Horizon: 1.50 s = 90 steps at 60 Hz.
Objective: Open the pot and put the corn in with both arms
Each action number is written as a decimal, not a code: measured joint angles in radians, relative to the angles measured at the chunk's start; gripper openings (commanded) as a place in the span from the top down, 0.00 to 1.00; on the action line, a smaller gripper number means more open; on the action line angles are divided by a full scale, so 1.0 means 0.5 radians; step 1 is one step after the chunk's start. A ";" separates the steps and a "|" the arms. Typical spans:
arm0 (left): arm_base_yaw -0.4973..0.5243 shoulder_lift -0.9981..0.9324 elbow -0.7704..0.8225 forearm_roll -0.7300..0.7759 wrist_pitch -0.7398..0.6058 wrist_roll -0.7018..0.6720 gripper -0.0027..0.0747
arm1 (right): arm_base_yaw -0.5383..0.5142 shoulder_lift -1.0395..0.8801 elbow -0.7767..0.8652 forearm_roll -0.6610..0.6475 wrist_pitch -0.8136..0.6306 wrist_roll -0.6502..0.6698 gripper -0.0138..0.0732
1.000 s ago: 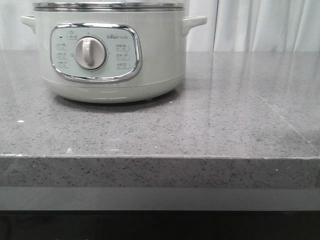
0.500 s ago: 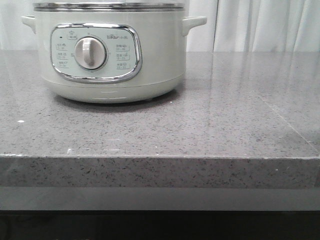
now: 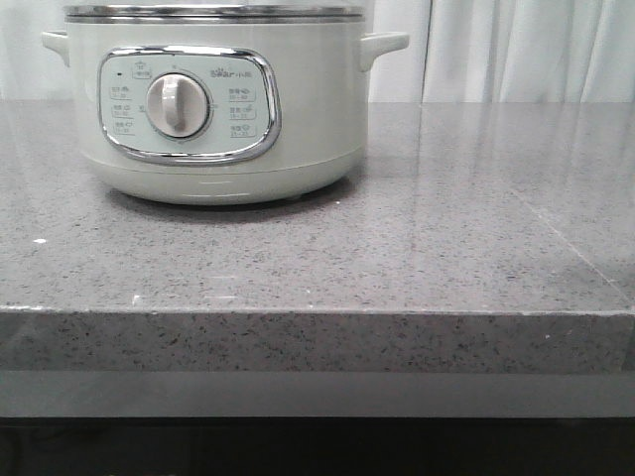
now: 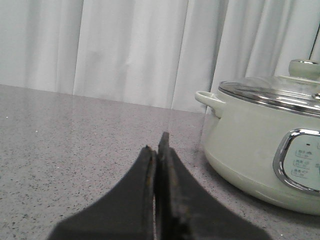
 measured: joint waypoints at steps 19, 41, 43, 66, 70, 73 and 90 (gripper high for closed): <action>0.000 0.000 0.000 0.000 -0.002 0.000 0.99 | 0.000 0.000 0.000 0.000 0.006 0.000 0.98; 0.000 0.000 0.000 0.000 -0.002 0.000 0.99 | 0.000 0.000 0.000 0.000 0.006 0.000 0.98; 0.000 0.000 0.000 0.000 -0.002 0.000 0.99 | 0.000 0.000 0.000 0.000 0.006 0.000 0.98; 0.000 0.000 0.000 -0.002 -0.005 0.000 0.99 | -0.100 -0.133 0.180 0.001 -0.073 -0.004 0.98; 0.000 0.000 0.000 -0.002 -0.005 0.000 0.99 | -0.198 -0.276 0.316 0.001 -0.156 -0.008 0.98; 0.000 0.000 0.000 -0.002 -0.005 0.000 0.99 | -0.273 -0.398 0.422 0.001 -0.218 -0.008 0.98; 0.000 0.000 0.000 -0.005 -0.005 0.000 0.99 | -0.723 -1.189 1.095 0.001 -0.549 -0.011 0.98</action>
